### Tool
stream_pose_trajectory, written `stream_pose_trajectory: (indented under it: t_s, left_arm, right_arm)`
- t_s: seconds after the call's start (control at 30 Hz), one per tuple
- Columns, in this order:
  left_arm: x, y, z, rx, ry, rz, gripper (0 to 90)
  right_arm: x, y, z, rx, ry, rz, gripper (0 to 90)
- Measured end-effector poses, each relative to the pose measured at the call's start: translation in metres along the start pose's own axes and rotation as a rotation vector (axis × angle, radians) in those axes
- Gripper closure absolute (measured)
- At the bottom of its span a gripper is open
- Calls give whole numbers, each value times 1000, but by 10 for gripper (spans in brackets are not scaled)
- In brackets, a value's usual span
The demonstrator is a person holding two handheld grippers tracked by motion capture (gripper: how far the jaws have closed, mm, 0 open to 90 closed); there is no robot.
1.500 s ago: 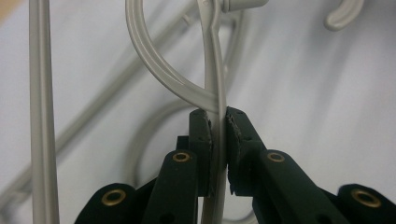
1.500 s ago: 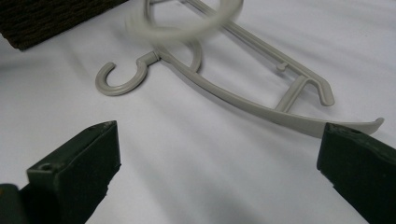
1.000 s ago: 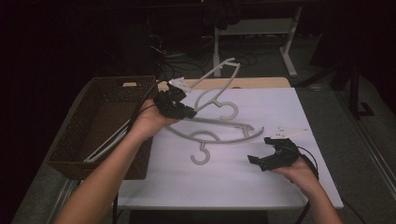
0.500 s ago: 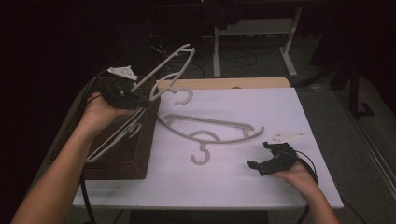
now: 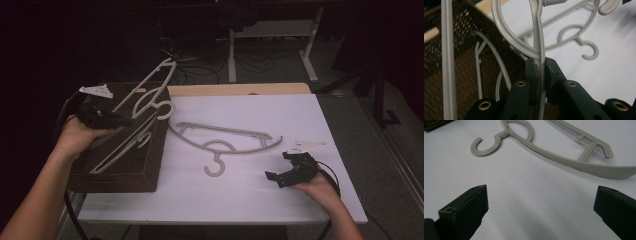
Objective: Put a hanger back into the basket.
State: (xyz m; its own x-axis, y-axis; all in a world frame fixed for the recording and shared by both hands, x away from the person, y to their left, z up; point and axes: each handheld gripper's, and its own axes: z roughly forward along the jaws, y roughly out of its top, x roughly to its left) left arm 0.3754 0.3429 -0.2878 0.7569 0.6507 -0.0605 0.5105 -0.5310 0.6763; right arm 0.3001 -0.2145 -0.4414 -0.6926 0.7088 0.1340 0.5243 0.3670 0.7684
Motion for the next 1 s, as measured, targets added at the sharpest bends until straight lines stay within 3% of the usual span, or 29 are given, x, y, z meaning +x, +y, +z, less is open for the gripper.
stream_pose_trajectory:
  t_s: [0.4, 0.87, 1.0]
  left_arm:
    - [23, -49, 3, 30, -18, -78, 819]
    - [42, -78, 24, 114, -6, -156, 816]
    - [40, -81, 27, 146, 33, -127, 809]
  right_arm:
    - [0, 0, 1, 2, -2, 3, 0]
    - [-1, 0, 2, 7, -3, 3, 0]
    - [-1, 0, 1, 7, -5, 5, 0]
